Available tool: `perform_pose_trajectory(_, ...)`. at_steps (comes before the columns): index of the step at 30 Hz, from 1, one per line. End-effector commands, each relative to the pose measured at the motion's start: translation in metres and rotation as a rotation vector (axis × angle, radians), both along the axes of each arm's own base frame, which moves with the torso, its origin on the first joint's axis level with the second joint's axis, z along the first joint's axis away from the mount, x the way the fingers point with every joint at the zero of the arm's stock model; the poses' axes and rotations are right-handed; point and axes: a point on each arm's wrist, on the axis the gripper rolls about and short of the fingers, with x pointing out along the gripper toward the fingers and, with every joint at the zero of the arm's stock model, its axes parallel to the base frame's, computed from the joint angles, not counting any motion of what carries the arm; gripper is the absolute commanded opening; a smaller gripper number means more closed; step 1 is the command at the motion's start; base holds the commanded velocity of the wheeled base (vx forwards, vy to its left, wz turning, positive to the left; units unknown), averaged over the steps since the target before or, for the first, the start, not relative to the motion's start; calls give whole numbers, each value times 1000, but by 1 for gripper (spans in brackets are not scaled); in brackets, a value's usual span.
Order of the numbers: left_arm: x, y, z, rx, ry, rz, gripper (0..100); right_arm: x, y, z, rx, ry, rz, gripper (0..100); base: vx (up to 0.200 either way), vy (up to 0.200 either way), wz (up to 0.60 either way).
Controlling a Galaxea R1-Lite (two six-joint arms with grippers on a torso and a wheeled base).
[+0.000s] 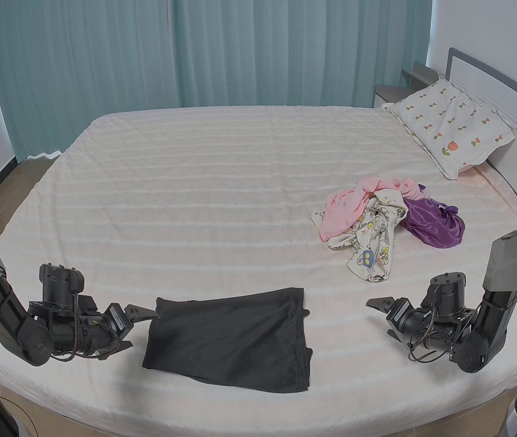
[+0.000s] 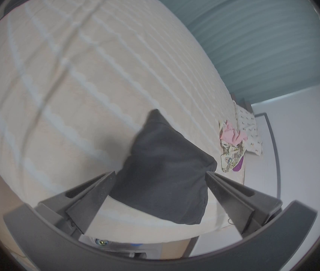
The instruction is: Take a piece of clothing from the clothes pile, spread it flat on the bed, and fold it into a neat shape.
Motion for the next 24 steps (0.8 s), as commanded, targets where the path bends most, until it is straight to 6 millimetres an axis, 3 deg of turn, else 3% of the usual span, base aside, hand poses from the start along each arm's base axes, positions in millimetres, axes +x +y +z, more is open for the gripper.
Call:
perform_pose_trajectory(1, 12, -27, -4, 59, -33, -68, 100, -2, 2, -1, -2, 2, 10, 100, 0, 0, 0)
perform_pose_trajectory(4, 22, -28, -15, 123, -48, -85, 100, -4, 2, 0, 2, -10, 12, 100, 0, 0, 0)
perform_pose_trajectory(10, 26, -28, -39, 216, -65, -160, 100, -6, 3, 1, 5, -28, 18, 100, 0, 0, 0)
perform_pose_trajectory(24, 32, -27, -51, 286, -112, -168, 100, -7, 3, -2, -4, -22, 25, 100, 0, 0, 0)
